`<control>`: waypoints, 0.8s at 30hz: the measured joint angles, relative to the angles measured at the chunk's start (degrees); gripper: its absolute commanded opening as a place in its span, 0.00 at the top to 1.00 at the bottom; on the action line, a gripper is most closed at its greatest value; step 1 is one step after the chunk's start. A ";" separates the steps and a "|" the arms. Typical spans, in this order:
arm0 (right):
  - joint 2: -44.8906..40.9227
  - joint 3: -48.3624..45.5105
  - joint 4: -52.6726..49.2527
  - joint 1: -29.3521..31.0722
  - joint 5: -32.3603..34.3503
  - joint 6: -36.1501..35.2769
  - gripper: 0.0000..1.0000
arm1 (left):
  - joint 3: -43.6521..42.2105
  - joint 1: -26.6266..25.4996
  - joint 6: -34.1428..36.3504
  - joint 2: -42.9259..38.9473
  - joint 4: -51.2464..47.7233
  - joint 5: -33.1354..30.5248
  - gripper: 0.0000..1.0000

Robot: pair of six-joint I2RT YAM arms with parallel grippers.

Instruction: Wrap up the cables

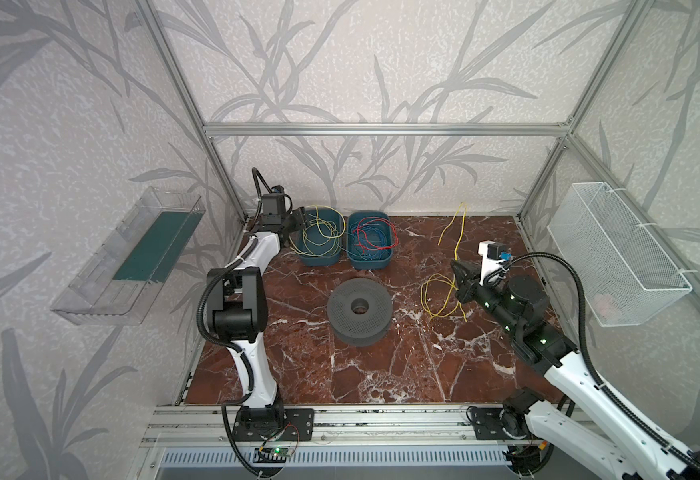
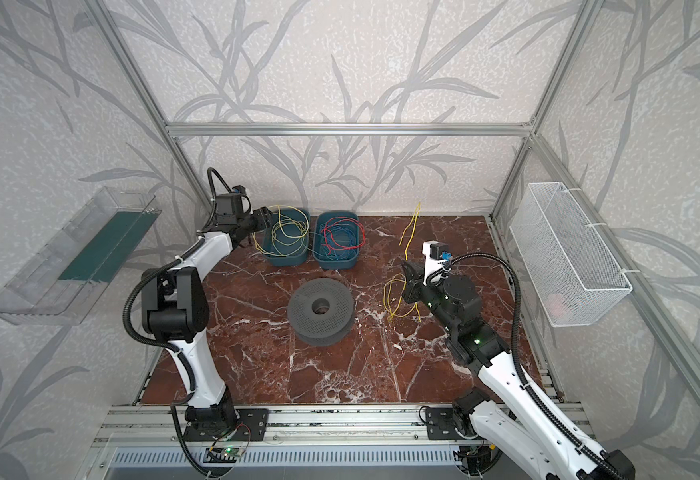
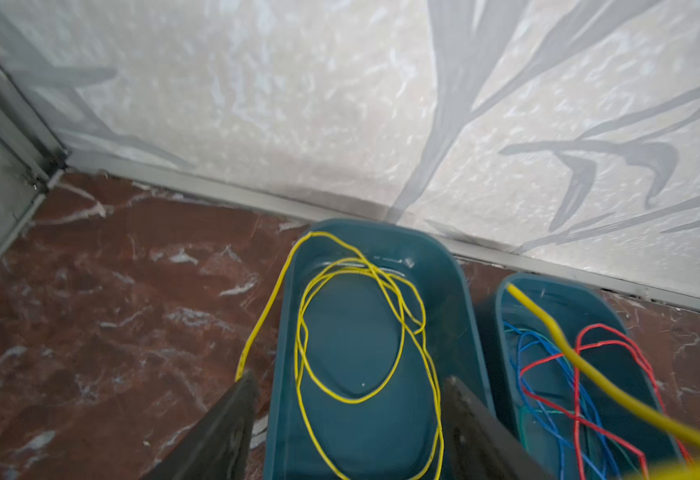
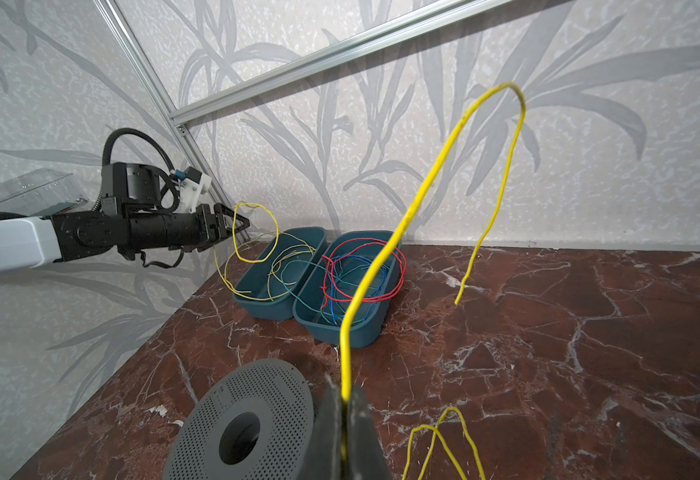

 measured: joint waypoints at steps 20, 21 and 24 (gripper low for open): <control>0.76 0.00 0.07 -0.28 -1.44 0.31 1.00 | 25.94 -3.37 1.60 11.32 -27.19 3.34 0.02; 0.76 0.00 0.04 -0.28 -1.49 0.31 1.00 | 26.21 -3.39 1.62 11.32 -27.58 3.19 0.01; 0.79 0.00 0.04 -0.28 -1.60 0.31 1.00 | 28.06 -3.82 2.12 11.21 -28.37 2.56 0.01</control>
